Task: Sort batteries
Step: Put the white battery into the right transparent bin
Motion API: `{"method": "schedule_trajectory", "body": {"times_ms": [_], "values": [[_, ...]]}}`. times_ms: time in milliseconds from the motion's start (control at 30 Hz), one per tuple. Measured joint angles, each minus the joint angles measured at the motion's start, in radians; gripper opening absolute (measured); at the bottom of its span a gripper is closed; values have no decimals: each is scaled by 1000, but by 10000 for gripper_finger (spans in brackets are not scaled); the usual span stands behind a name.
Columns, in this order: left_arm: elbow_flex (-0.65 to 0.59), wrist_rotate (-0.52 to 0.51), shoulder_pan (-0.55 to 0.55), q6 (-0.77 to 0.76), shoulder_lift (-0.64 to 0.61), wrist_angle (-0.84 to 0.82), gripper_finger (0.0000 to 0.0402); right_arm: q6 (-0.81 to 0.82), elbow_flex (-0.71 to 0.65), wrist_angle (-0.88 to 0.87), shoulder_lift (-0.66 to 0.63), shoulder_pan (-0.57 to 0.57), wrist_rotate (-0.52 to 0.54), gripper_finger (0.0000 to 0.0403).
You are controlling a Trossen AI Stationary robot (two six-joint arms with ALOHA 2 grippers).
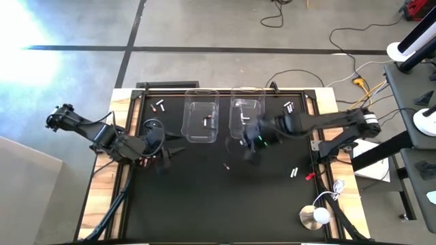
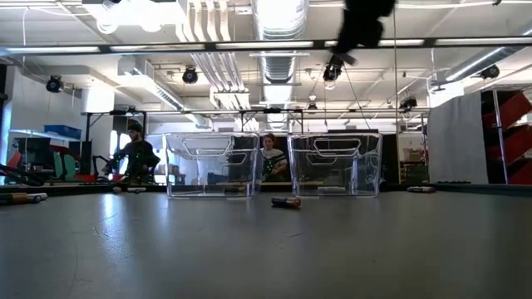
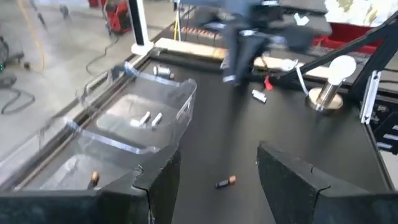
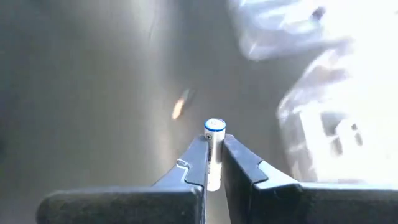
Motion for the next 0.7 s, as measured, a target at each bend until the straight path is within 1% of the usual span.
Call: {"method": "schedule_trajectory", "body": {"times_ms": [100, 200, 300, 367, 433, 533, 600, 700], "values": [[0, 0, 6, 88, 19, 84, 190, -31, 83, -13, 73, -96, -13, 20], [0, -1, 11, 169, 48, 177, 190, -96, 178, -14, 162, -198, -78, 20], [0, -2, 11, 187, 68, 205, 190, -103, 291, -50, 269, -290, -127, 20], [0, -4, 12, 172, 77, 193, 190, -98, 368, -130, 353, -345, -142, 20], [0, -22, 12, 141, 81, 181, 190, -102, 436, -249, 439, -396, -142, 20], [0, -29, 12, 83, 79, 134, 190, -118, 503, -381, 547, -471, -142, 20], [0, -29, 11, 30, 75, 86, 190, -150, 523, -427, 605, -509, -142, 20], [0, -28, 8, -78, 70, -19, 190, -214, 533, -442, 670, -545, -142, 20]]}}
